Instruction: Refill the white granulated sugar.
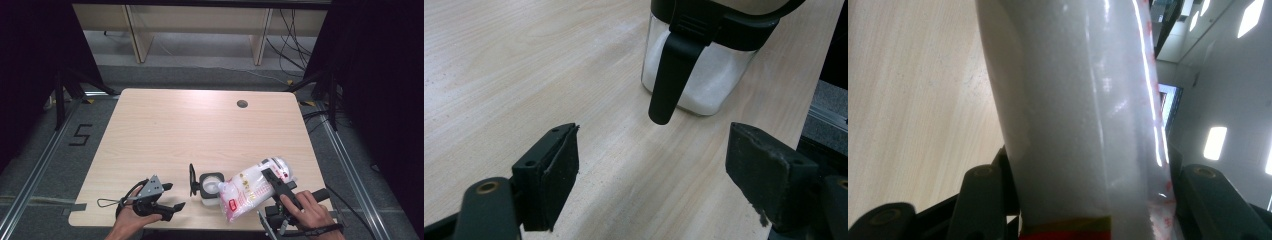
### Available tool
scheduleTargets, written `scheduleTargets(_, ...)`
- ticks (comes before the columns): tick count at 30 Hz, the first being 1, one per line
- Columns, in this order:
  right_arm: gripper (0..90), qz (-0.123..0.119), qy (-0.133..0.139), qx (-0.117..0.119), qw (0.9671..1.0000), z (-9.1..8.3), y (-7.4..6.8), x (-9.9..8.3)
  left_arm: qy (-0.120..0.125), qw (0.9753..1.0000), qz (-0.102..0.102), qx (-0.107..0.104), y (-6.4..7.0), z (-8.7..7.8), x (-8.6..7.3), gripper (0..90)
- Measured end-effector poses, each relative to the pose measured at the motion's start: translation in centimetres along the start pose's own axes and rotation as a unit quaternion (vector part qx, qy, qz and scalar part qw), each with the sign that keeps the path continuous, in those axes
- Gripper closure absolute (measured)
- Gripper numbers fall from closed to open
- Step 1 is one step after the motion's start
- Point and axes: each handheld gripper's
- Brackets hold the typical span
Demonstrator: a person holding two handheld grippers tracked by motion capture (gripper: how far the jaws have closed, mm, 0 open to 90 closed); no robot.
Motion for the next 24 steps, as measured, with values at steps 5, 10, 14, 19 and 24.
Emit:
scheduleTargets(5,50.6,0.025,0.000,0.006,0.9997,0.06,-0.47,0.03,0.003,1.0000,-0.004,-0.004,0.07,0.01,0.01,20.9)
scheduleTargets(10,50.6,-0.004,0.003,0.001,1.0000,0.05,0.01,0.01,0.003,1.0000,-0.004,-0.004,0.06,0.01,0.01,20.9)
scheduleTargets(14,50.7,0.001,0.003,-0.001,1.0000,0.02,-0.03,-0.02,0.003,1.0000,-0.003,-0.003,0.05,0.00,0.01,20.9)
scheduleTargets(19,50.7,0.001,0.003,-0.001,1.0000,0.02,-0.02,0.00,0.003,1.0000,-0.002,-0.003,0.04,-0.01,0.02,21.0)
scheduleTargets(24,50.7,0.002,0.009,-0.008,0.9999,-0.04,-0.01,0.07,0.003,1.0000,-0.004,-0.004,0.05,0.00,0.02,20.9)
Point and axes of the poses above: each handheld gripper's, and its own axes: z roughly forward along the jaws, x roughly out of its top, y roughly to its right, and after that the axes turned 8 degrees about -y, right-handed
